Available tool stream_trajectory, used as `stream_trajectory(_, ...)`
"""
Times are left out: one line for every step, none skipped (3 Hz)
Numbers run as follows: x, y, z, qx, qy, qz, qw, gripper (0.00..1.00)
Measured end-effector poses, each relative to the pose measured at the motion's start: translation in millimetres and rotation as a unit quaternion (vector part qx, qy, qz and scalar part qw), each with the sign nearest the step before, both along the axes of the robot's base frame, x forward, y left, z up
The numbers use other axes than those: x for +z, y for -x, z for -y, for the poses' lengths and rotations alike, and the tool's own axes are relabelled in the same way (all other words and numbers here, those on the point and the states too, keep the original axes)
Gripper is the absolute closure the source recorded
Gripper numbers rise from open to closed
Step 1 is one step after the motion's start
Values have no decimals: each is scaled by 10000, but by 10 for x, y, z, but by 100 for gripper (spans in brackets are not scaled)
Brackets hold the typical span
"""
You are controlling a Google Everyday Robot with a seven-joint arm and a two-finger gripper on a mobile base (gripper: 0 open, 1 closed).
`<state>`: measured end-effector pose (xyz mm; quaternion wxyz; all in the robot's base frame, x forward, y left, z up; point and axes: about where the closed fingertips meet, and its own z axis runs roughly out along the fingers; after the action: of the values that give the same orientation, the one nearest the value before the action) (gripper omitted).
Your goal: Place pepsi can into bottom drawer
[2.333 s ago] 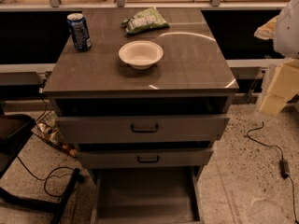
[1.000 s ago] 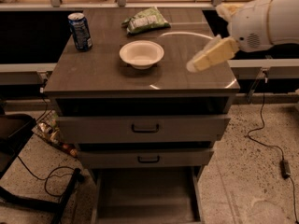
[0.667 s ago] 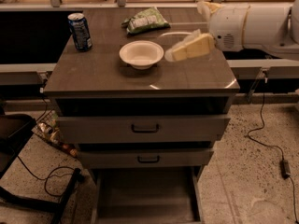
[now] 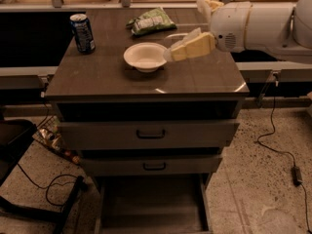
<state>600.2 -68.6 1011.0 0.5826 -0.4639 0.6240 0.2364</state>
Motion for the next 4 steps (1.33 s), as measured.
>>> stream_trajectory(37,-199,-314,72,-309,-54,9995,0)
stream_trajectory(89,-586,-891,136,-662,-278,9973,0)
stream_trajectory(74,-876,-1338,68,-854,-578,9946,0)
stream_trajectory(1,-1063,-1697,-207,-835,-743,9935,0)
